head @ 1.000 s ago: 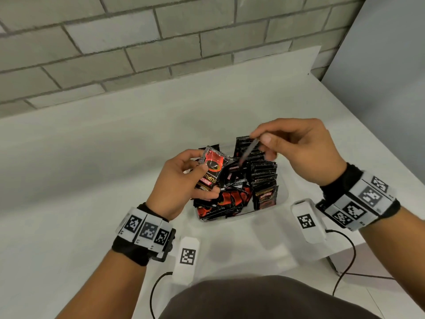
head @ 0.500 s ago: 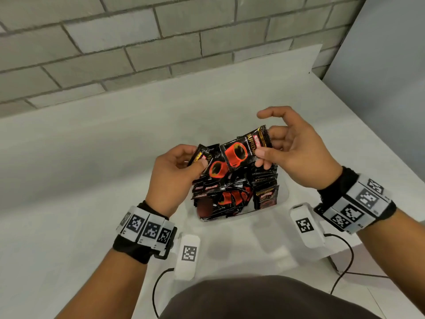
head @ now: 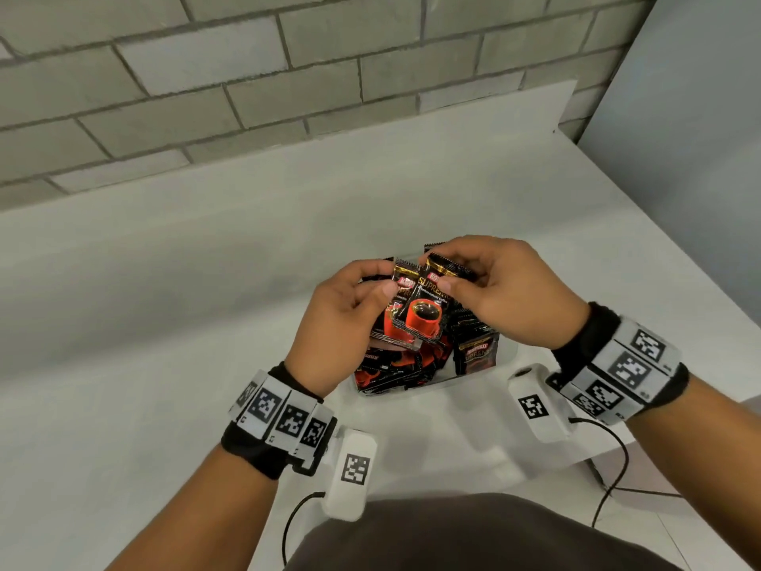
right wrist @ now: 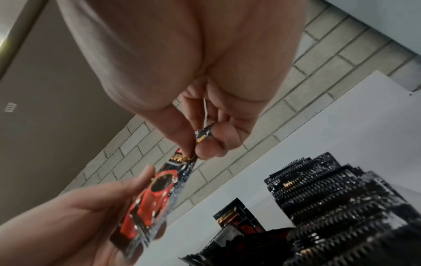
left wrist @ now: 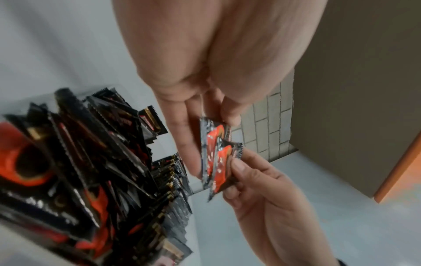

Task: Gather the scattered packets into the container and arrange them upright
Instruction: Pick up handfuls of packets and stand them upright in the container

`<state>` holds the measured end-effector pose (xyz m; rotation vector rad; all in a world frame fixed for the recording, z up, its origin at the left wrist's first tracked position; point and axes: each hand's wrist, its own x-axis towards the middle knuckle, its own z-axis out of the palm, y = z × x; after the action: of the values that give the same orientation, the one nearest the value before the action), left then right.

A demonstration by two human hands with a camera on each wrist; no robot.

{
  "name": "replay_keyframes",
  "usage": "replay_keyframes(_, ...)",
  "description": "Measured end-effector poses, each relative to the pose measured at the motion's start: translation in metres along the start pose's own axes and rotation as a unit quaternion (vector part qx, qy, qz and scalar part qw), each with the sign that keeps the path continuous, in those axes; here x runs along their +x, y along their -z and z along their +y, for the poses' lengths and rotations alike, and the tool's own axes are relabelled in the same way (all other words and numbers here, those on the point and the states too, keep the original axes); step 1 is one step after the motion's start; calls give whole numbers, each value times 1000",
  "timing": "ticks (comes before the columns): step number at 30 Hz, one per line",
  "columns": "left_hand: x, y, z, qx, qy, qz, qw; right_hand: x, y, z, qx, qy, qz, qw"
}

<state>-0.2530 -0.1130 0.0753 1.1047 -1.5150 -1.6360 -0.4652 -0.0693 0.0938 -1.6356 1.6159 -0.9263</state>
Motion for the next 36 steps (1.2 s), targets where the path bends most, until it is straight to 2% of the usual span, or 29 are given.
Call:
replay_keyframes(4,-2,-4,3,-80,49,-51,994,2,-4,3,-39,24,32,998)
replay_keyframes(7,-2,-4,4,-62,47,-93,993,1,-7,0,-65,54,42,996)
replay_keyframes(17,2,0,2,72,34,-116,990,-2,1,-5,-68,24,-41,997)
replay_keyframes(21,5,-2,4,90,32,-136,986,-6,4,-8,15,-17,-70,997)
replay_keyframes(24,6,-3,2,111,21,-153,982,-8,6,-13,9,-11,-102,995)
replay_keyframes(27,6,-4,-1,136,7,-145,980,-5,16,-14,-35,-13,-91,995)
replay_keyframes(30,7,7,-5,179,-11,-106,978,-3,33,-7,-87,-16,-78,993)
replay_keyframes(36,5,30,-18,227,-12,-79,971,-19,24,22,-172,-33,-165,971)
